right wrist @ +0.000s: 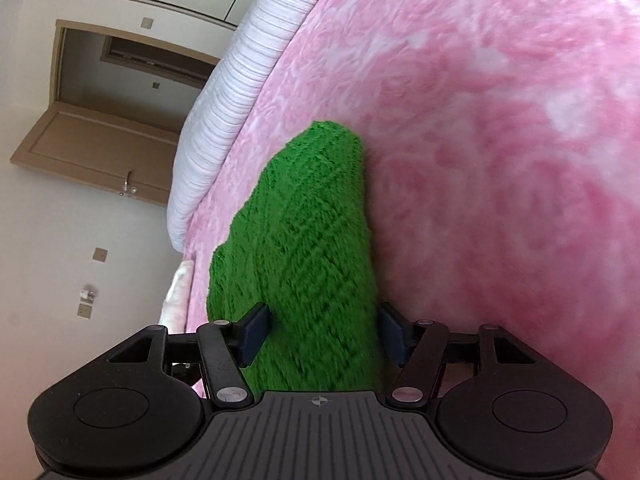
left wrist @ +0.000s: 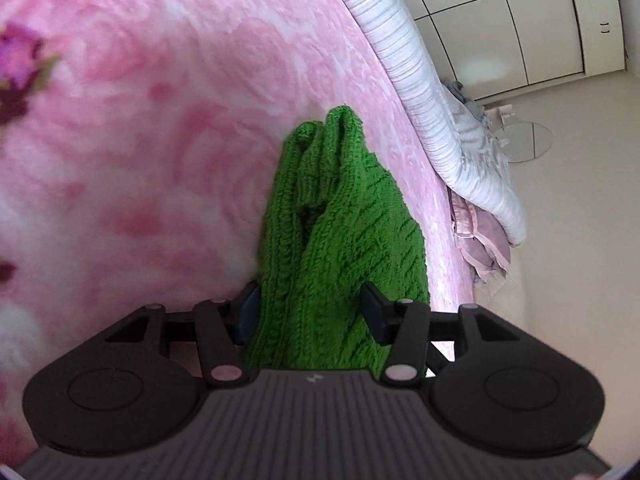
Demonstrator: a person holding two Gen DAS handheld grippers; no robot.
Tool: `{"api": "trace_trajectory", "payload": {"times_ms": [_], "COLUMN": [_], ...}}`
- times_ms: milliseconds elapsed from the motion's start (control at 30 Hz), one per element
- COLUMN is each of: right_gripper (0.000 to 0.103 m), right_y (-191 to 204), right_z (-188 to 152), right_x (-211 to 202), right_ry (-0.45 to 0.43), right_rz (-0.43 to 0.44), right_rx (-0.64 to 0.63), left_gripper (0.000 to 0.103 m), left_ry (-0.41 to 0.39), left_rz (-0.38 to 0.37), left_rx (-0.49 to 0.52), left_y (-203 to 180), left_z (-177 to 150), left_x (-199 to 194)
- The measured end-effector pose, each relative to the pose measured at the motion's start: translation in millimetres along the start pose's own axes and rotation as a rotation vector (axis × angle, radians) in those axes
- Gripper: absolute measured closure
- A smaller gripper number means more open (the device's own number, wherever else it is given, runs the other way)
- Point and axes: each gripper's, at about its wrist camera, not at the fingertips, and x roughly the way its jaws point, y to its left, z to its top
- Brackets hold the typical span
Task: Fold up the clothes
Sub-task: 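Grasp the folded green vest bundle with both grippers, then carry the vest bundle with both grippers over the white folded towel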
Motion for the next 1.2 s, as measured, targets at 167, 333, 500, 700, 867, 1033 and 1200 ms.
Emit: {"api": "trace_trajectory", "payload": {"times_ms": [167, 333, 500, 700, 867, 1033, 1200], "right_gripper": [0.041, 0.049, 0.062, 0.068, 0.070, 0.071, 0.071], "right_y": [-0.9, -1.2, -7.0, 6.5, 22.1, 77.6, 135.5], "right_z": [5.3, 10.3, 8.9, 9.6, 12.0, 7.3, 0.5], "right_x": [10.6, 19.8, 21.9, 17.9, 15.2, 39.2, 68.9], "right_ry": [0.014, 0.032, 0.027, 0.025, 0.031, 0.086, 0.144], "right_rz": [0.018, 0.029, 0.055, 0.018, -0.025, -0.008, 0.019], "right_rx": [-0.006, -0.025, -0.034, 0.012, 0.058, 0.055, 0.055], "left_gripper": [0.059, 0.066, 0.073, 0.080, 0.083, 0.083, 0.083], "left_ry": [0.022, 0.058, 0.055, 0.063, 0.098, 0.067, -0.006], "left_rz": [-0.020, -0.055, -0.058, -0.060, -0.044, -0.021, 0.012], "left_rx": [0.016, 0.014, 0.050, 0.056, 0.058, 0.024, -0.022], "left_y": [-3.5, -4.0, -8.5, -12.5, -28.6, -33.7, -20.2], "left_z": [6.2, 13.8, 12.0, 12.4, 23.9, 39.7, 74.5], "left_x": [12.2, 29.2, 31.1, 29.6, 13.5, -32.4, -105.7]}}
